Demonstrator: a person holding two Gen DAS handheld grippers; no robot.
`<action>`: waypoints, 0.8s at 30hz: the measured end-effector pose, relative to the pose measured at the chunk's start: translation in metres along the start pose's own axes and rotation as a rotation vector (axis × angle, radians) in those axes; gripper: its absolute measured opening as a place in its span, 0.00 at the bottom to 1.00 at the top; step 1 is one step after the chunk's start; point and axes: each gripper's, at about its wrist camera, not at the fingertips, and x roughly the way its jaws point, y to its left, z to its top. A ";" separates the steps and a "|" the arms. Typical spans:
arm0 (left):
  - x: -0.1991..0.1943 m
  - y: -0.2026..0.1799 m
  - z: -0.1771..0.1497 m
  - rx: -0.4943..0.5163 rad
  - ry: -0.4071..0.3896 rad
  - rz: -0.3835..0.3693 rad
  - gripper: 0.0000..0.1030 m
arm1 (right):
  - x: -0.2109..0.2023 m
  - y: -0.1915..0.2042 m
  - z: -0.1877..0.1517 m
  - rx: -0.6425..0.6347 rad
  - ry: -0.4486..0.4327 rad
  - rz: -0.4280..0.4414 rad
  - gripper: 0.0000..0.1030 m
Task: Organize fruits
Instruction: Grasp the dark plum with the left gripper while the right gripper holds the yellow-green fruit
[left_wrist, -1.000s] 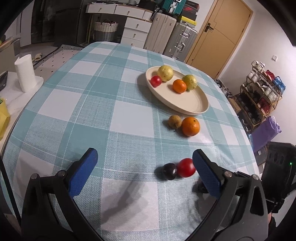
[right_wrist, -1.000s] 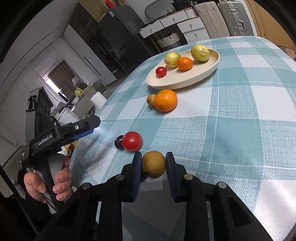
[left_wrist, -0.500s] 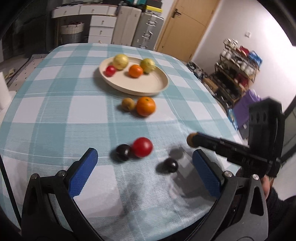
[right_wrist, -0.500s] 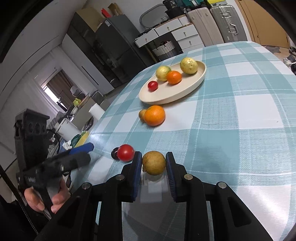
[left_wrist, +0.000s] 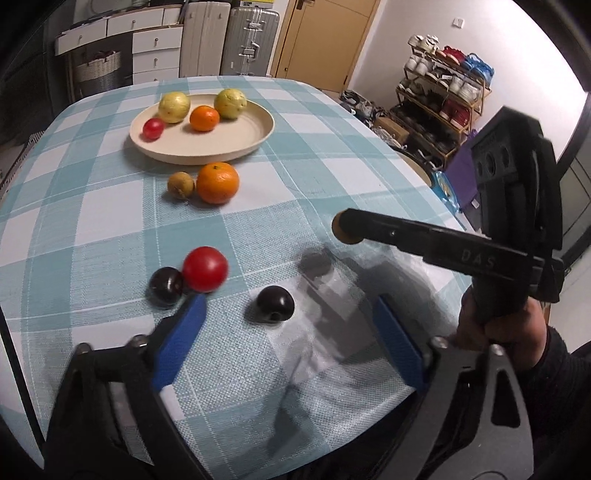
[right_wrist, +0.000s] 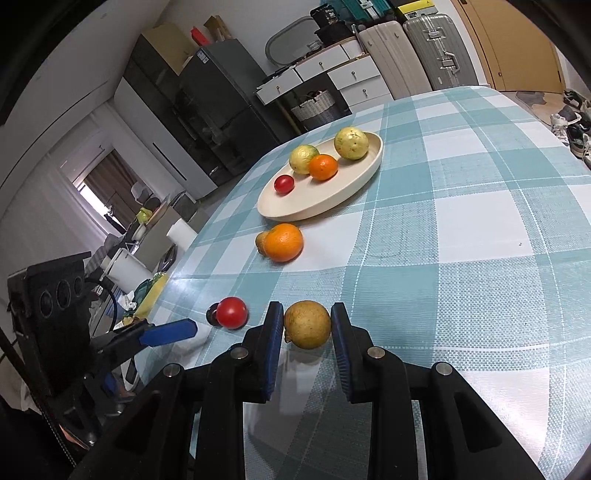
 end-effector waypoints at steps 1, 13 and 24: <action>0.003 0.000 0.000 -0.006 0.016 -0.002 0.71 | -0.001 -0.001 0.000 0.003 -0.001 0.000 0.26; 0.015 -0.003 0.004 -0.003 0.046 -0.050 0.43 | -0.003 -0.006 -0.003 0.024 -0.013 -0.002 0.26; 0.022 0.006 0.011 -0.015 0.039 0.011 0.34 | -0.005 -0.009 -0.004 0.035 -0.016 -0.003 0.26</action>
